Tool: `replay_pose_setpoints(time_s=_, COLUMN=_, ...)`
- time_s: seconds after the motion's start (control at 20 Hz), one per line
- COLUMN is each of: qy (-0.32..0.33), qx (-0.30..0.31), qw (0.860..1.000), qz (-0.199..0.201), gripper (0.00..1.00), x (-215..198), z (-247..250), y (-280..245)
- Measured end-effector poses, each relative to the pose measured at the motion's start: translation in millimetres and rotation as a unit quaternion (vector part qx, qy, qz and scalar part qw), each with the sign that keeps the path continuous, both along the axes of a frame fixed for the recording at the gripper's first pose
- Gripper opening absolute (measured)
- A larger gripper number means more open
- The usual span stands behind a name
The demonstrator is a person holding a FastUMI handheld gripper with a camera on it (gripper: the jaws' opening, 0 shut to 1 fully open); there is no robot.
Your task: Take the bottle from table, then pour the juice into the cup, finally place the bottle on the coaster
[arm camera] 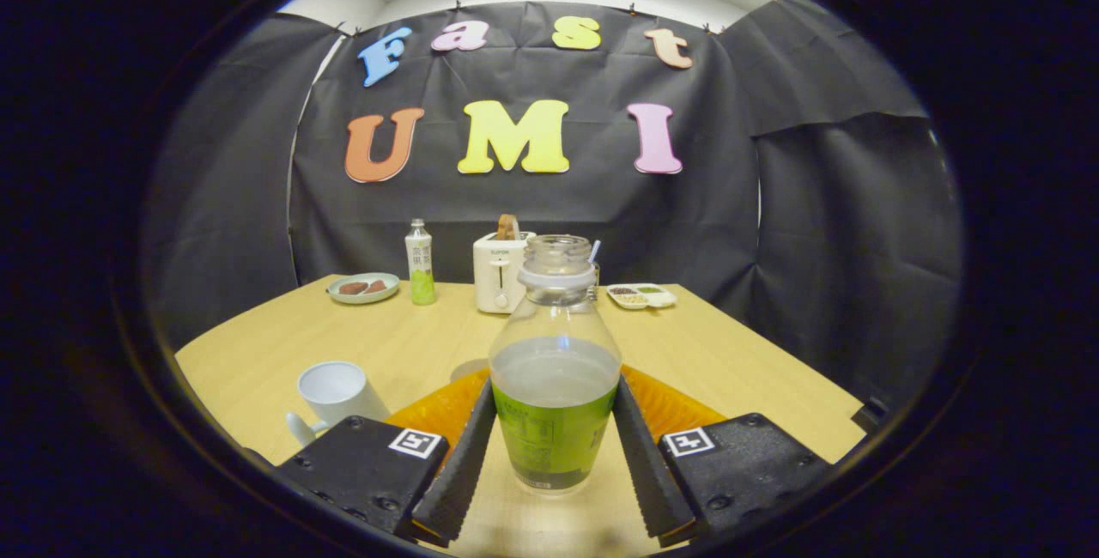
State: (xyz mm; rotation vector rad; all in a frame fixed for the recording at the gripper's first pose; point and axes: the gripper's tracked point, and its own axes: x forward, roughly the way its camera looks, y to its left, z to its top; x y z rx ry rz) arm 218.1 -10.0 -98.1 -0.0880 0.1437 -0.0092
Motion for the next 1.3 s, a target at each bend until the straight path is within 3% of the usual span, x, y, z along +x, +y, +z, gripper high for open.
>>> replay_pose_setpoints(time_s=0.1, qy=-0.007, qx=-0.016, qw=1.0, qz=0.004, gripper=0.79, x=-5.7, z=9.5, y=-0.8)
replay_pose_setpoints(time_s=0.3, qy=-0.016, qx=-0.076, qw=0.997, qz=-0.025, gripper=0.79, x=-3.6, z=28.9, y=-10.7)
replay_pose_setpoints(time_s=0.6, qy=-0.021, qx=-0.187, qw=0.981, qz=-0.055, gripper=0.8, x=0.6, z=51.9, y=-16.8)
replay_pose_setpoints(time_s=1.0, qy=-0.045, qx=-0.303, qw=0.948, qz=-0.084, gripper=0.79, x=-1.2, z=72.7, y=-7.8)
replay_pose_setpoints(time_s=1.3, qy=-0.074, qx=-0.413, qw=0.902, qz=-0.096, gripper=0.8, x=13.7, z=80.5, y=5.6)
